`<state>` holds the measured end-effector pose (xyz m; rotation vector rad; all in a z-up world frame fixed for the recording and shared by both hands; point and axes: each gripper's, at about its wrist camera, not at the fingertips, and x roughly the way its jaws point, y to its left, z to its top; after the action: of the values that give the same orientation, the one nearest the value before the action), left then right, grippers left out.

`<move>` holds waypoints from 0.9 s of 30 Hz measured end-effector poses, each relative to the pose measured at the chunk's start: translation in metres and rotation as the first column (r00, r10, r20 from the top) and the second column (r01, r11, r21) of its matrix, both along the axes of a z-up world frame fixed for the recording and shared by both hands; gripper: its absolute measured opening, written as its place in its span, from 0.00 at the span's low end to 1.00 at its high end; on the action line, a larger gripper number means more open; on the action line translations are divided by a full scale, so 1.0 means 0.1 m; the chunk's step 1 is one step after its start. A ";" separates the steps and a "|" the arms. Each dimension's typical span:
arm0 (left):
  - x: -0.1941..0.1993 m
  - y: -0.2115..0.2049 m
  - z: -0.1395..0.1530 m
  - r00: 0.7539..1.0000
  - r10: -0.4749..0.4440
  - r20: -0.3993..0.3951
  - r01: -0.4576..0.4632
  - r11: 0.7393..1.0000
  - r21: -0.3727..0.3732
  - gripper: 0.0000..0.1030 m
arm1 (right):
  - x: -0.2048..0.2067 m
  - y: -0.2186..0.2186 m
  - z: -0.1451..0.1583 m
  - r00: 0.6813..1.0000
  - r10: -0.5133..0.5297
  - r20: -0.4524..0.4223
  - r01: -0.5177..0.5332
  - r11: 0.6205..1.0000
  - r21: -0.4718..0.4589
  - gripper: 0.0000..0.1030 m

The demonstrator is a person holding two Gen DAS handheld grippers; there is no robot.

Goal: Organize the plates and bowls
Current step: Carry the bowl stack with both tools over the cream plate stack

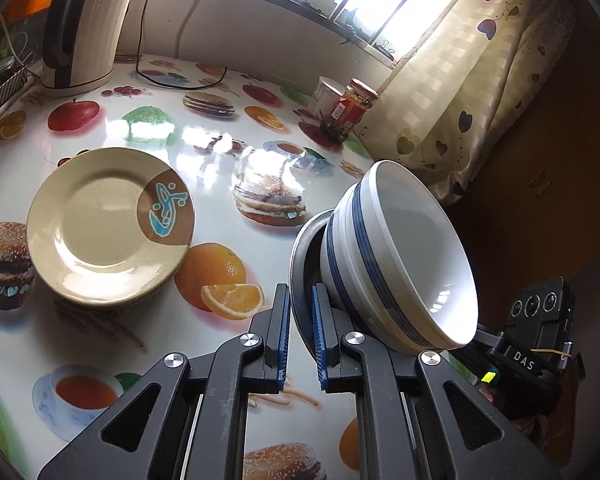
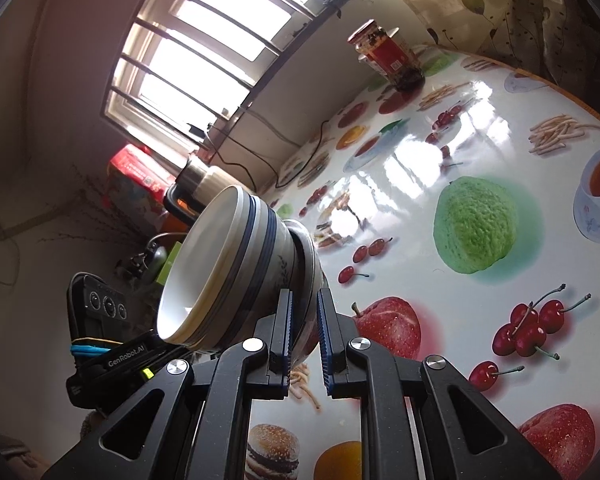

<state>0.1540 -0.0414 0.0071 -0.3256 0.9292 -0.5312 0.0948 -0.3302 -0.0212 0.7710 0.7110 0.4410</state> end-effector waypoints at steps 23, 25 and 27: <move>0.23 0.59 0.00 0.994 0.105 -0.011 -0.105 0.994 -0.010 0.11 | 0.53 0.52 0.07 0.993 0.117 -0.020 -0.117 0.993 -0.025 0.13; 0.25 0.65 -0.01 0.993 0.114 -0.013 -0.114 0.993 -0.013 0.11 | 0.58 0.57 0.07 0.992 0.127 -0.021 -0.128 0.991 -0.030 0.13; 0.27 0.71 -0.01 0.992 0.123 -0.012 -0.123 0.992 -0.013 0.11 | 0.63 0.62 0.08 0.990 0.137 -0.021 -0.138 0.990 -0.032 0.13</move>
<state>0.1808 0.0294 0.0061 -0.3960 0.9104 -0.4229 0.1574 -0.2683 -0.0133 0.6983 0.7905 0.5461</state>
